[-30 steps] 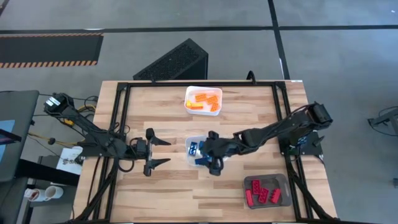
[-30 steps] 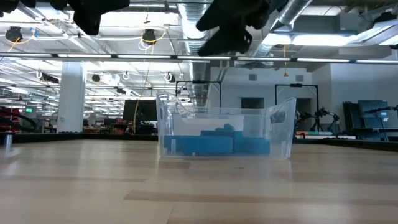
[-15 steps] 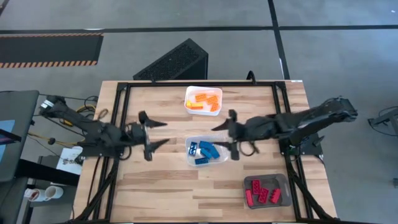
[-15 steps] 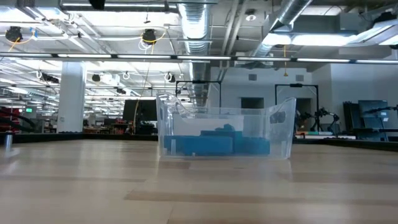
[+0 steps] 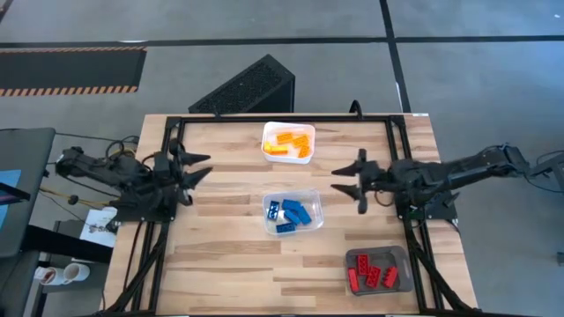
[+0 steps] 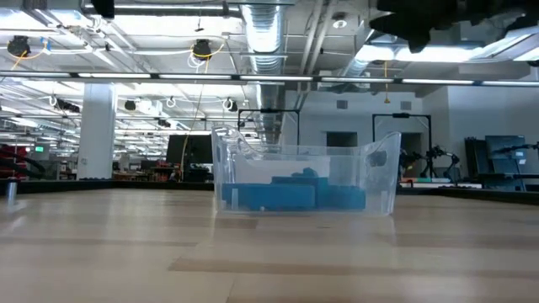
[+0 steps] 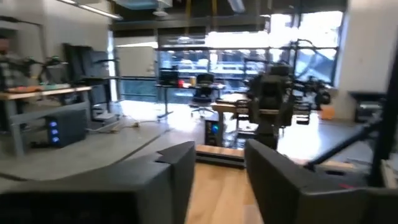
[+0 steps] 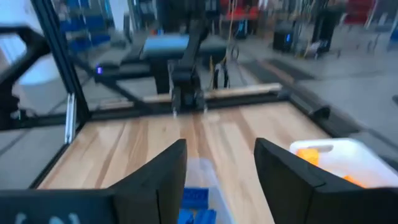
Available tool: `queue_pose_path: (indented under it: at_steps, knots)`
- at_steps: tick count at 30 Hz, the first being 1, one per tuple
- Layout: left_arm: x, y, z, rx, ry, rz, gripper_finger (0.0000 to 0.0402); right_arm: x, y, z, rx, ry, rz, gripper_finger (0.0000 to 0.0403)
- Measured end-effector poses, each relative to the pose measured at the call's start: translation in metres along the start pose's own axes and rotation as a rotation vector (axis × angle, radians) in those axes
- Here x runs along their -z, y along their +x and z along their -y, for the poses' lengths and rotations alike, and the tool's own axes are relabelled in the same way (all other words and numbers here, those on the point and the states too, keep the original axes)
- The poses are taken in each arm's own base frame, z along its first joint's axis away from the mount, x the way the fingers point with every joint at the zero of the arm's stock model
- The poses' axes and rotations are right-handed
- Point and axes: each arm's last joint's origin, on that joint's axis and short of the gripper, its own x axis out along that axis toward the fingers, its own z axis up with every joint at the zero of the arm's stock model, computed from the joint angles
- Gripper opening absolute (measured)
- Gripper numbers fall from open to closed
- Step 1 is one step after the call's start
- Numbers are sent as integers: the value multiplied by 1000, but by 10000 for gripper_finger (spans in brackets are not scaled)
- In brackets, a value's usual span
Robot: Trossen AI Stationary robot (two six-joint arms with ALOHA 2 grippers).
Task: Sort & place blocks by color
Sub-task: Return to Home Position
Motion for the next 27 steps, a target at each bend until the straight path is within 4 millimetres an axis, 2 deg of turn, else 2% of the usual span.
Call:
queue_pose_path:
  at_steps: [5, 7, 10, 15, 20, 27]
  knots:
    - [8, -12, -15, -27, -56, 50, 35, 12, -26, 11, 13, 4, 83, 183]
    - [9, -15, -19, 9, -87, 74, 10, 15, -35, 15, 17, 3, 122, 173]
    - [15, -19, -22, 75, -111, 93, 8, 23, -48, 19, 11, 12, 164, 156]
    - [38, -21, -23, 122, -123, 71, 2, 40, -60, 20, -26, 37, 207, 127]
    - [57, -26, -23, 175, -147, 124, 0, 63, -66, 19, -68, 42, 212, 98]
    - [94, -26, -21, 208, -152, 144, 0, 96, -67, 18, -101, 39, 166, 58]
